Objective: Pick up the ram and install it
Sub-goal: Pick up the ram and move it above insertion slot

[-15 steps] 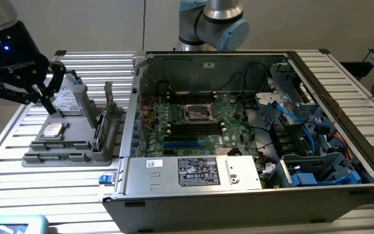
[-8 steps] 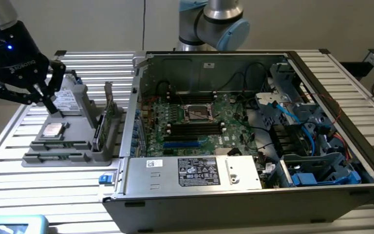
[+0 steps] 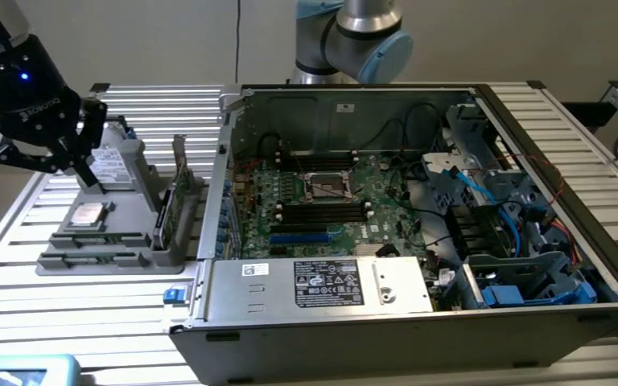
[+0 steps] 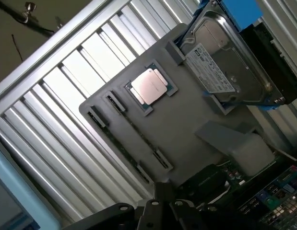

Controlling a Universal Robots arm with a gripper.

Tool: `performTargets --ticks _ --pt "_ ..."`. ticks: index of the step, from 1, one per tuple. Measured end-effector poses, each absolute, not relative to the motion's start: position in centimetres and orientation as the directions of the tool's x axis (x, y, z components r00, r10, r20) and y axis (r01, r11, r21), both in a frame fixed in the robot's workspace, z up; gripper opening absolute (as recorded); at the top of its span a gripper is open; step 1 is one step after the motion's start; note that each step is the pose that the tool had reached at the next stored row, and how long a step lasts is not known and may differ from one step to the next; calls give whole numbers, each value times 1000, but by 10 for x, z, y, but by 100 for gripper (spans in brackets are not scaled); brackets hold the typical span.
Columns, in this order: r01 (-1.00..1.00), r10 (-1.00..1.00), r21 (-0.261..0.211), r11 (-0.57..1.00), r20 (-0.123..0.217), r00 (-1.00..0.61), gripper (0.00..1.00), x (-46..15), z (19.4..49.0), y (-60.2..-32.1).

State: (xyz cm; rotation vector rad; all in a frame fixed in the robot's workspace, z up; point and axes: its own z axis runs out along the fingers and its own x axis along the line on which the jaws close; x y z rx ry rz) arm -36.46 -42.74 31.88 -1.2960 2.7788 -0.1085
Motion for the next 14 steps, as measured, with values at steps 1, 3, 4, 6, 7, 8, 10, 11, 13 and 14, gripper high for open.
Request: performTargets --ticks 1,3,4,6,7,8,10,11,13,14 --pt "-772 -777 -94 629 -34 -629 11 -365 319 -427" --pt "-790 -795 -91 606 -29 -606 11 -365 318 -427" --pt "-800 -804 -90 594 -27 -594 11 -365 318 -427" --pt "-817 -821 -86 570 -22 -570 11 -365 318 -427" --pt "-826 -830 -85 557 -19 -558 11 -365 318 -427" --pt "-834 -838 -83 545 -17 -546 11 -365 317 -427" --pt "-850 -853 -80 520 -12 -521 11 -365 317 -427" --pt "-858 -861 -78 508 -9 -509 11 -365 317 -427" --pt "-873 -875 -75 483 -5 -484 11 -365 316 -427" --pt "-880 -882 -73 470 -3 -471 11 -365 316 -427"
